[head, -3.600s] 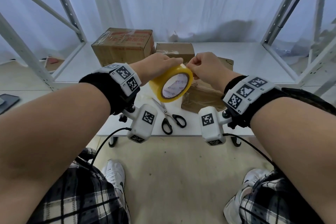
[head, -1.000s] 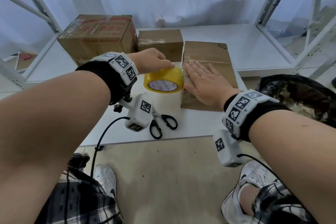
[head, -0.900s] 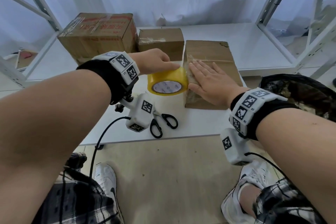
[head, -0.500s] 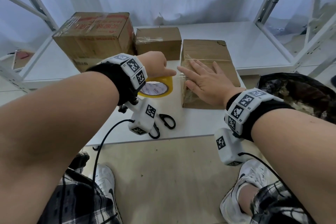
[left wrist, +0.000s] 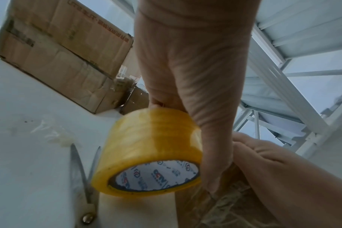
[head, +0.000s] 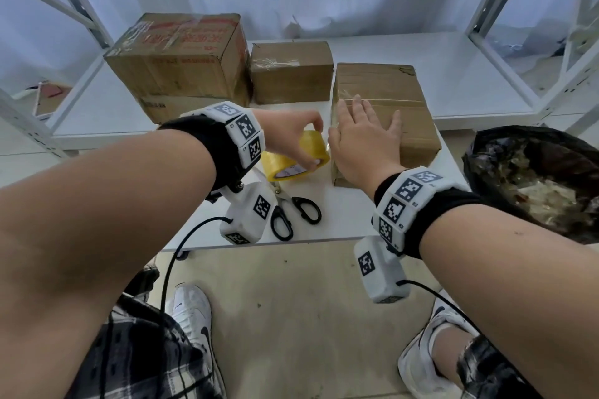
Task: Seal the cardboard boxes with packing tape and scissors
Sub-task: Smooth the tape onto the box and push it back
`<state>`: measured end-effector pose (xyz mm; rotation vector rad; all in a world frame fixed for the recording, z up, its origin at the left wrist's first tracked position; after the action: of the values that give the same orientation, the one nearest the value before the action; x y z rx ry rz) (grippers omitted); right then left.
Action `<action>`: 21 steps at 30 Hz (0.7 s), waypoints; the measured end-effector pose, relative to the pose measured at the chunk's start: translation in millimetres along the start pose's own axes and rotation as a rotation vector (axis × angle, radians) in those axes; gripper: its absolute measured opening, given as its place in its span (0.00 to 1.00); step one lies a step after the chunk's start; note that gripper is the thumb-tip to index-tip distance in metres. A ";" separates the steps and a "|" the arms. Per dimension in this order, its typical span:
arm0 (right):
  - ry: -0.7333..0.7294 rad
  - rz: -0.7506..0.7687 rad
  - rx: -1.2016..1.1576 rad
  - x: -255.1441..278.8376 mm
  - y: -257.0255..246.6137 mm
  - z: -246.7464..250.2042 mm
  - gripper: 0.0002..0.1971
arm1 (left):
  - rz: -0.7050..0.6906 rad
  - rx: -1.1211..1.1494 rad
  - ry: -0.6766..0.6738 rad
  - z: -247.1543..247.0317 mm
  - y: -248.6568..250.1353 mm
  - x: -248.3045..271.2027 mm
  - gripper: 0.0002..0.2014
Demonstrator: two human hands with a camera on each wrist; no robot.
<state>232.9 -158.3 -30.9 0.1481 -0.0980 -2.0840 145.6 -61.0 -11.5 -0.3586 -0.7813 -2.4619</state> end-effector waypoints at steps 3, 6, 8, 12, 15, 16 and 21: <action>-0.003 -0.020 0.040 -2.6 -3.5 -1.2 0.26 | 0.002 0.010 -0.027 -1.2 -0.7 2.3 0.36; 0.016 -0.022 0.067 -2.4 -7.4 -2.8 0.26 | -0.003 -0.014 -0.010 2.3 -7.1 8.3 0.32; 0.023 -0.017 0.067 -1.7 -8.1 -1.9 0.26 | -0.027 -0.033 0.041 6.4 -10.4 12.9 0.30; 0.045 -0.035 -0.022 -1.1 -4.4 0.7 0.25 | -0.071 -0.046 0.100 9.5 -11.7 18.3 0.32; 0.055 -0.061 -0.061 -1.8 -3.7 0.5 0.25 | -0.079 -0.055 0.108 8.0 -13.9 21.0 0.32; 0.056 -0.062 -0.039 -2.0 -4.4 0.0 0.25 | -0.084 -0.062 0.108 7.4 -14.4 21.4 0.31; 0.046 -0.082 -0.023 -2.7 -5.3 -1.0 0.25 | -0.071 -0.085 0.125 15.6 -9.8 25.1 0.29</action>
<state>229.8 -153.3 -32.5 0.1884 -0.0412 -2.1615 120.8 -55.1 6.4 -0.2084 -0.6495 -2.5619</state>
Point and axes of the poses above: each hand's wrist, its own x-axis away from the middle knuckle, its own z-axis out of the back of the hand, y = z × x, the point moved 5 cm from there along -x, towards the middle knuckle, and after that the axes turned 13 degrees about x, right-handed, at the moved point
